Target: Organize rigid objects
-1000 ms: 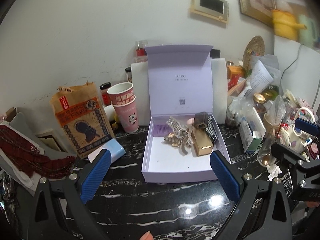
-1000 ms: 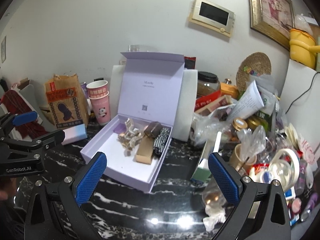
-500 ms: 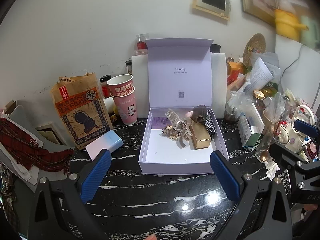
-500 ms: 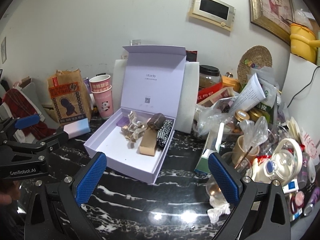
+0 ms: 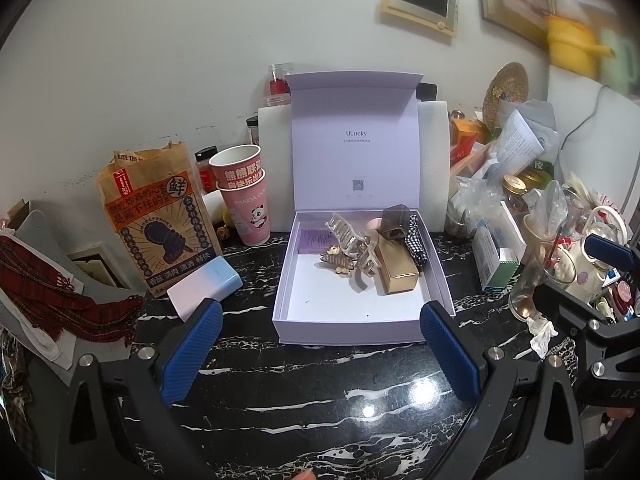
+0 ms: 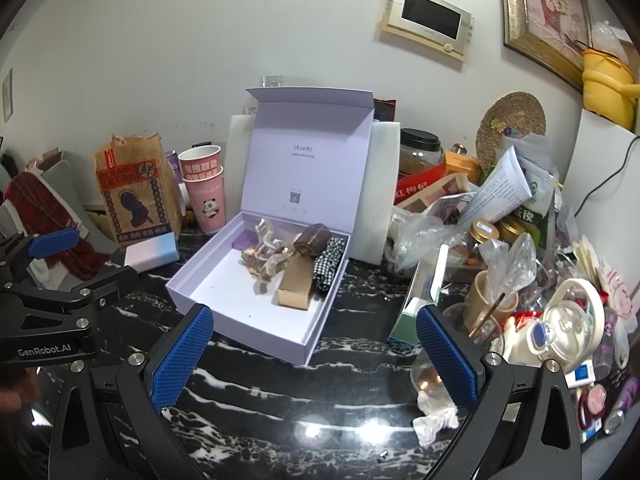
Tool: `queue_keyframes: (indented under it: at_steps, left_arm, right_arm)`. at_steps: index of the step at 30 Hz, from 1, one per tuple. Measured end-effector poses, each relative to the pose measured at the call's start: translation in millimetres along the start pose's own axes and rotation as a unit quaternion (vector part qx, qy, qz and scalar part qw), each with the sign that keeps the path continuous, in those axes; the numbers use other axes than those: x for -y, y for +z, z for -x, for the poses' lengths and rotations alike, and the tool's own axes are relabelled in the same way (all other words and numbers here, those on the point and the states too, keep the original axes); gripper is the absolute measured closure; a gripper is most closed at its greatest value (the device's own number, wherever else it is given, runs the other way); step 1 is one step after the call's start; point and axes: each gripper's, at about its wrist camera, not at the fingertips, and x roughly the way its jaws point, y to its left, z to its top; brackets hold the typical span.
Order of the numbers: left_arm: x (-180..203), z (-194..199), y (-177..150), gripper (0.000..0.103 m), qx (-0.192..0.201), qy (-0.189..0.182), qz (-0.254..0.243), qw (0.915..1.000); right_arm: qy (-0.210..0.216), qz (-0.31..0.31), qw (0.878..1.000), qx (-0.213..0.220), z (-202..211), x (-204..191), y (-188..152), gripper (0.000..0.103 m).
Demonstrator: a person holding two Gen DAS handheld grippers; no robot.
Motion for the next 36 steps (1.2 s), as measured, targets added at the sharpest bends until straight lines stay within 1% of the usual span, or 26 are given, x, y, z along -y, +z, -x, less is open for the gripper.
queue_keyframes:
  at_steps: [6, 13, 36]
  left_arm:
    - [1, 0, -1, 0.002, -0.003, -0.008, -0.001, 1.0]
    - [5, -1, -1, 0.002, -0.006, -0.004, -0.006, 1.0]
    - [11, -1, -2, 0.002, -0.014, -0.013, -0.016, 0.9997]
  right_arm:
    - [-0.001, 0.001, 1.0, -0.002, -1, 0, -1, 0.0]
    - [-0.001, 0.002, 1.0, -0.004, -3, 3, -1, 0.0]
    - [-0.011, 0.015, 1.0, -0.007, -1, 10, -3, 0.0]
